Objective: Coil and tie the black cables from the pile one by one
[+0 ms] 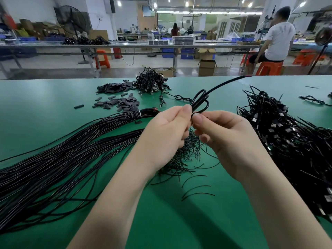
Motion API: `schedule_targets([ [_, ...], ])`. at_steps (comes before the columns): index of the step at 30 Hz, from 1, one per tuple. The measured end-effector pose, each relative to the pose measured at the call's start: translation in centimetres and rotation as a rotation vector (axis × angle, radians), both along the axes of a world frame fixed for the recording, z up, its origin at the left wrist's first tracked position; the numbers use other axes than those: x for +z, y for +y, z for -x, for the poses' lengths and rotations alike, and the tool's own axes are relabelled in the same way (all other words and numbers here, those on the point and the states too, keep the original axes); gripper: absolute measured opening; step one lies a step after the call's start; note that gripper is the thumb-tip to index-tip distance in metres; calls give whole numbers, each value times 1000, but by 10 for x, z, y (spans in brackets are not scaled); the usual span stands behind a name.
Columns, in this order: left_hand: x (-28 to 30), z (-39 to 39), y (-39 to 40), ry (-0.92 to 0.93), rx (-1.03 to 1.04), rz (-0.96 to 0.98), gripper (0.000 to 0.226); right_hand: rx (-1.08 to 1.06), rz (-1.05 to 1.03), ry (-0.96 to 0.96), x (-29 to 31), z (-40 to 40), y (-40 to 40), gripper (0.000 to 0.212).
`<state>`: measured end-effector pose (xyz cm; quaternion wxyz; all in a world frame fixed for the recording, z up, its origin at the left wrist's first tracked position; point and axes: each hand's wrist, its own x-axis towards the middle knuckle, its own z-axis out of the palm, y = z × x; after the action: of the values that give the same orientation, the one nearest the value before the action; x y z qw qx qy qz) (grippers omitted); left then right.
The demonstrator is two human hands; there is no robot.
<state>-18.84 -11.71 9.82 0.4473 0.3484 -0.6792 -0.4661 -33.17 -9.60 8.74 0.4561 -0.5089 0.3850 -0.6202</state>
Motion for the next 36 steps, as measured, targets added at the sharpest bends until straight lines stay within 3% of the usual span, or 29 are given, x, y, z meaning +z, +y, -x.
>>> schedule_targets([
  [5, 3, 2, 4, 18, -17, -31, 38, 63, 11, -76, -2, 2, -2, 15],
  [10, 0, 0, 7, -295, 188, 214, 29, -84, 109, 50, -2, 1, -1, 14],
  [13, 0, 2, 11, -220, 309, 295, 11, -113, 104, 95, -2, 0, -1, 11],
  [16, 2, 3, 13, -230, 361, 394, 13, -167, 84, 140, -1, 1, 0, 18],
  [21, -2, 5, 10, -223, 372, 369, 9, -278, 152, 372, -3, 1, -1, 14],
  [29, -6, 5, 2, -382, 411, 408, 30, -142, 107, 312, -2, 3, 0, 4],
  [36, -3, 3, 2, -252, 330, 366, 27, -127, 134, 250, -4, 4, -2, 8],
])
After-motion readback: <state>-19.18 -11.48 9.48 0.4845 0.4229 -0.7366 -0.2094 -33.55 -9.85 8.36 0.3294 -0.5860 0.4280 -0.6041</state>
